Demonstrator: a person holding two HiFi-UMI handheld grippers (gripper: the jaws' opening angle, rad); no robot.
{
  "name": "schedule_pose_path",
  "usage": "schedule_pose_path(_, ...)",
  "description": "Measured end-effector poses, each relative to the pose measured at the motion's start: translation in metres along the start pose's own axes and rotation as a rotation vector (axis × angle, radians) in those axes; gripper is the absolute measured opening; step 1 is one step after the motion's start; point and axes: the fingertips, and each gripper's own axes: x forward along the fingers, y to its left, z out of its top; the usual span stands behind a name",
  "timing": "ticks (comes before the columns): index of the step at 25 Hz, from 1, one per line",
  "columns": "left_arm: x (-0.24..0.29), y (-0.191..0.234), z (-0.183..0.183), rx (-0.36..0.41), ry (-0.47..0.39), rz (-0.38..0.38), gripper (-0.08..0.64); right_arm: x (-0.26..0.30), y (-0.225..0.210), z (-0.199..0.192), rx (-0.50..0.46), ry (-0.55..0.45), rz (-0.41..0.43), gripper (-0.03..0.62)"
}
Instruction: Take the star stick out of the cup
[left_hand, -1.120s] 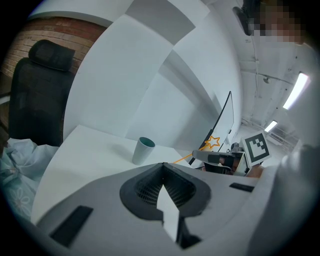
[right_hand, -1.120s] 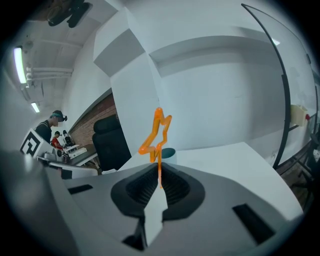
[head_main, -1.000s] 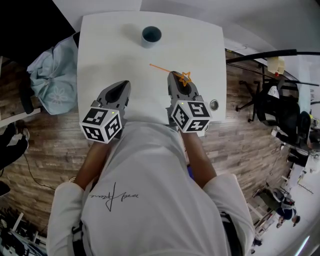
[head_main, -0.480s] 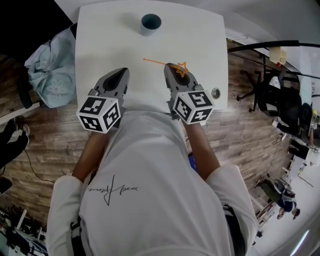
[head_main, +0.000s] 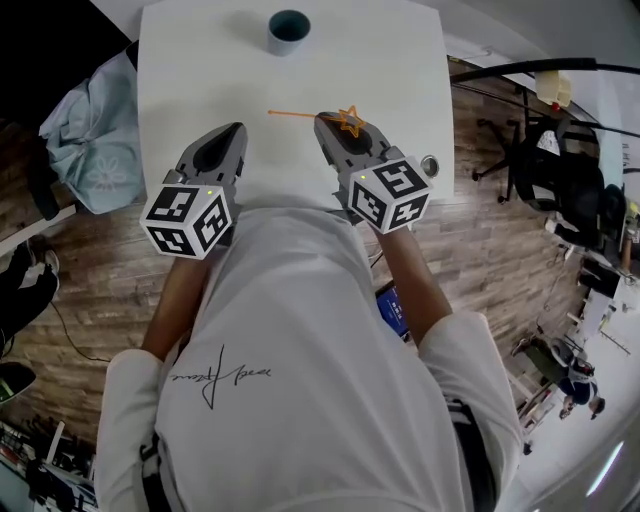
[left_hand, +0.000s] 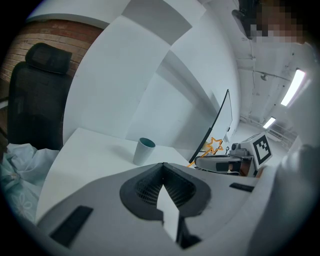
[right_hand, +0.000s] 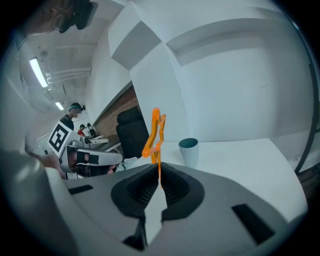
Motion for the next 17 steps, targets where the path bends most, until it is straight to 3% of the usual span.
schedule_pose_path(17,0.0010,0.0000,-0.0059,-0.007,0.007,-0.001,0.005,-0.0030,-0.0014,-0.0036,-0.004,0.012,0.000,0.021)
